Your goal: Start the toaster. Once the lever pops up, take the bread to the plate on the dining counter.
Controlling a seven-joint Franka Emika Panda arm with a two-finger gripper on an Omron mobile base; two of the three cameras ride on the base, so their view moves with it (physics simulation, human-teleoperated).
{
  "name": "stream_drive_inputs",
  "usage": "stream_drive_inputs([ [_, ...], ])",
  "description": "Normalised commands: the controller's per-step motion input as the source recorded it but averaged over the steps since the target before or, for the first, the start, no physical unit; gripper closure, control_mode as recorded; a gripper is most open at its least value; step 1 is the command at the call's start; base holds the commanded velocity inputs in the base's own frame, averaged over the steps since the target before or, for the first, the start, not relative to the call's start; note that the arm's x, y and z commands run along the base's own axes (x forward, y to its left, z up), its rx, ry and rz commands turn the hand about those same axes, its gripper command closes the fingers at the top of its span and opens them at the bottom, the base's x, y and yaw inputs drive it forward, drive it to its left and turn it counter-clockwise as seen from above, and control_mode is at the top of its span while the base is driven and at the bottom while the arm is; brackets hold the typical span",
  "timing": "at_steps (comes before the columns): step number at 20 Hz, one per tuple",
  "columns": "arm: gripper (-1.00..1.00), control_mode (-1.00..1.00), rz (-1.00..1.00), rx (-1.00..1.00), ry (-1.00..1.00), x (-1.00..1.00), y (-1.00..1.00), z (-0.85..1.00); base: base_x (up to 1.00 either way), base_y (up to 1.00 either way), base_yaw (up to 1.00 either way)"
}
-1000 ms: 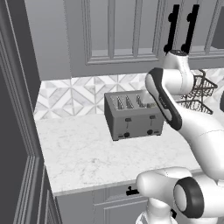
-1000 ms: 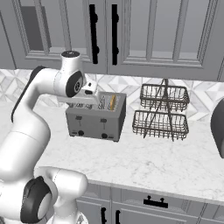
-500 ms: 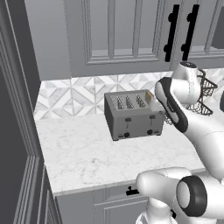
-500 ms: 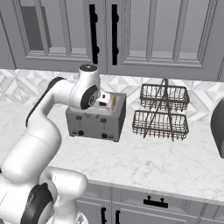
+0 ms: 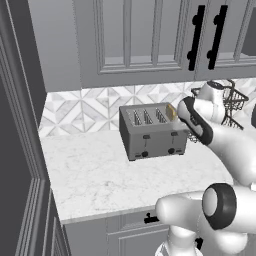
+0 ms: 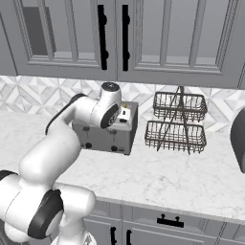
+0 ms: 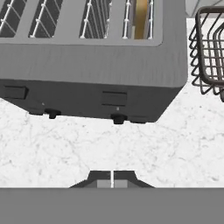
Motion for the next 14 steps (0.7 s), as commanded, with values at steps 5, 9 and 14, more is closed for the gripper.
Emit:
stream_drive_inputs([
  [5,1.0,-1.0,0.0,0.0,0.0,0.53,0.01,0.0,0.0,0.0,0.0],
  [9,1.0,-1.0,0.0,0.0,0.0,0.46,0.01,-0.21,0.0,0.0,0.0],
  [14,1.0,-1.0,0.0,0.0,-0.02,0.49,0.03,-0.31,0.0,0.0,0.0],
])
